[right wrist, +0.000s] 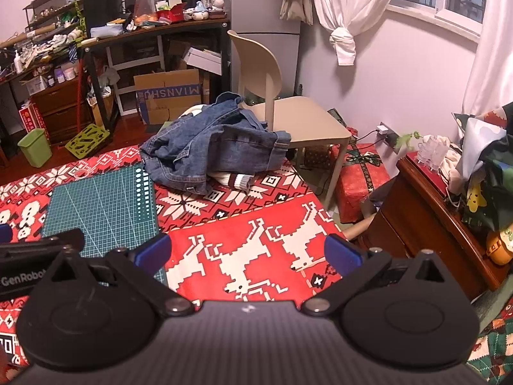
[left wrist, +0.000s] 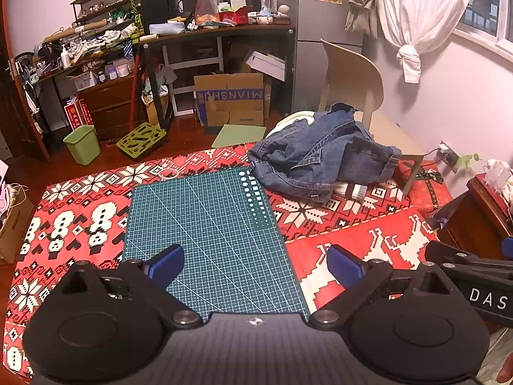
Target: Fold clothes
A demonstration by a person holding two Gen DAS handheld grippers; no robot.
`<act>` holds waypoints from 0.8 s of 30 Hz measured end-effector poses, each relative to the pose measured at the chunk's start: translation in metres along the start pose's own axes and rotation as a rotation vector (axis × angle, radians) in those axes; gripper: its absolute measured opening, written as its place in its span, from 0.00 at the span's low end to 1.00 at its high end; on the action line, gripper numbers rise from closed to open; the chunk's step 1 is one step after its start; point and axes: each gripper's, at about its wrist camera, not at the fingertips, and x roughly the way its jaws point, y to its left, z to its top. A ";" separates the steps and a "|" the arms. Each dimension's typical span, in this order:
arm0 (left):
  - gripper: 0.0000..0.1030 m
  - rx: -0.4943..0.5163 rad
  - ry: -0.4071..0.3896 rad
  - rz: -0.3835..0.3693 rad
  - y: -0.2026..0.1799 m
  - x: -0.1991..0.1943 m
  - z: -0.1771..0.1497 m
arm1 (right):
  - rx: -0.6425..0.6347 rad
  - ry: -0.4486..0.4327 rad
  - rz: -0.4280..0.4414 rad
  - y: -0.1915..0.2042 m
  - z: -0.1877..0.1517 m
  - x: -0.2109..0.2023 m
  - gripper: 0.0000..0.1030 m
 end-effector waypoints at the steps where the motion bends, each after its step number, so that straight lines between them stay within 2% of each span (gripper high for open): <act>1: 0.93 0.002 0.001 0.000 0.000 0.001 -0.001 | -0.002 0.002 0.001 0.000 -0.001 0.001 0.99; 3: 0.93 0.008 0.001 -0.001 -0.001 0.003 -0.002 | 0.002 0.006 -0.003 -0.001 -0.002 0.005 0.99; 5: 0.94 -0.004 0.000 0.033 -0.001 0.006 -0.004 | 0.018 -0.005 -0.003 -0.002 -0.003 0.007 0.99; 9: 0.93 -0.021 0.006 0.047 0.001 0.018 -0.008 | 0.103 0.009 0.004 -0.013 -0.004 0.014 0.99; 13: 0.93 -0.006 -0.024 0.060 0.000 0.030 -0.014 | 0.098 0.005 -0.020 -0.018 -0.007 0.024 0.99; 15: 0.93 0.001 -0.032 0.045 0.001 0.036 -0.018 | 0.073 0.010 -0.026 -0.018 -0.009 0.030 0.99; 19: 0.93 -0.012 0.027 0.002 0.003 0.054 -0.023 | 0.075 0.048 -0.050 -0.017 -0.015 0.045 0.99; 21: 0.93 -0.023 0.023 -0.003 0.003 0.062 -0.028 | 0.085 0.068 -0.048 -0.019 -0.017 0.053 0.99; 24: 0.94 -0.075 0.046 -0.037 0.009 0.074 -0.034 | 0.079 0.054 -0.060 -0.020 -0.022 0.061 0.99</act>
